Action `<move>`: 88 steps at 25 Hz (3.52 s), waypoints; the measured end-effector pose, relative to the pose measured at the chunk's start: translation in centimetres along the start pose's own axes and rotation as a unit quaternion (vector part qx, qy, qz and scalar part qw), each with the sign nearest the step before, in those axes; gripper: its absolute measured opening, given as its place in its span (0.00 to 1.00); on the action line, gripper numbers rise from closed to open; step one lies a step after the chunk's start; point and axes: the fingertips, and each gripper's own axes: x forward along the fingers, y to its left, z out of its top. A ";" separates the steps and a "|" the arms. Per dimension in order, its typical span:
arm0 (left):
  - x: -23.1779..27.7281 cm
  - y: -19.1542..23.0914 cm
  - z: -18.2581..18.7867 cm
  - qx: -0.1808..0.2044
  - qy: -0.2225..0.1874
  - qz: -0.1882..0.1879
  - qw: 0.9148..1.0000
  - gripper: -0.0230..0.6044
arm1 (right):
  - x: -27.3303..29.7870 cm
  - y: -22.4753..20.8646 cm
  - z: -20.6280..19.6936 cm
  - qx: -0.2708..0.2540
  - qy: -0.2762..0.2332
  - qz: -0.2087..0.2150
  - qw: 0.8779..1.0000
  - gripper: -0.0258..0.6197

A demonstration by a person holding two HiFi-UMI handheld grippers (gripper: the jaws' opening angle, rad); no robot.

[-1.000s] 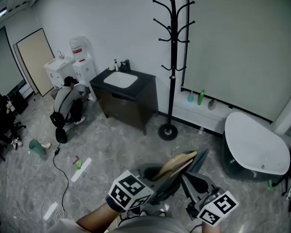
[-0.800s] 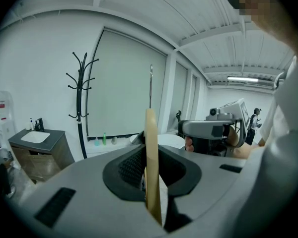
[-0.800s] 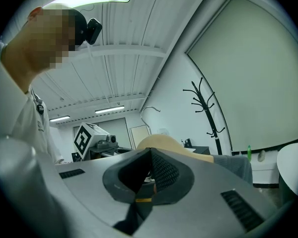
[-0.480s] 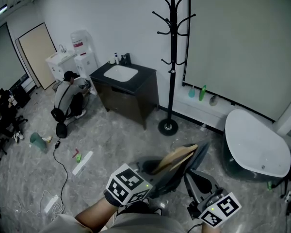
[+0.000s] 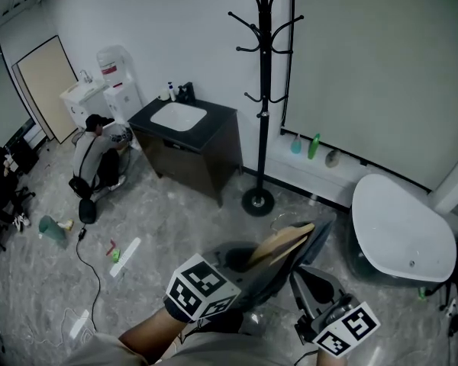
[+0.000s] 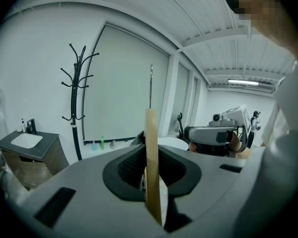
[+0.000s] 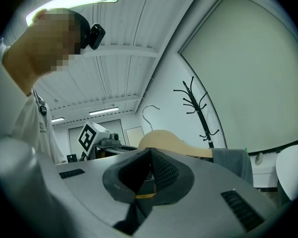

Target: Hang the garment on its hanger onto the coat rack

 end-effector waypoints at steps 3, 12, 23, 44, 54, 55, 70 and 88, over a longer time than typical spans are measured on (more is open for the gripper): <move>2.0 3.0 1.2 0.005 -0.001 -0.014 1.000 0.12 | 2.6 -2.7 1.0 -0.006 -0.004 -0.008 1.000 0.06; 7.2 12.6 6.3 0.026 -0.006 -0.053 0.998 0.12 | 11.3 -10.3 4.2 -0.016 -0.020 -0.042 0.999 0.06; 12.4 20.0 10.5 0.037 -0.009 -0.041 0.998 0.12 | 17.7 -17.2 6.5 -0.017 -0.022 -0.034 0.999 0.06; 27.3 35.3 19.3 -0.017 -0.022 0.045 0.999 0.12 | 26.4 -37.2 13.2 -0.009 0.007 0.068 0.998 0.06; 31.5 41.0 23.4 -0.025 -0.038 0.074 0.996 0.12 | 29.8 -43.3 14.7 -0.001 0.010 0.093 0.996 0.06; 31.8 41.7 23.8 -0.024 -0.038 0.074 0.996 0.12 | 30.3 -43.9 14.8 0.000 0.009 0.092 0.996 0.06; 36.0 54.2 26.8 -0.026 -0.037 0.074 0.996 0.12 | 40.2 -49.8 16.4 -0.014 -0.006 0.073 0.997 0.06; 37.7 60.0 24.0 -0.073 -0.025 0.077 0.994 0.13 | 46.3 -51.4 16.6 -0.015 0.011 0.061 0.998 0.06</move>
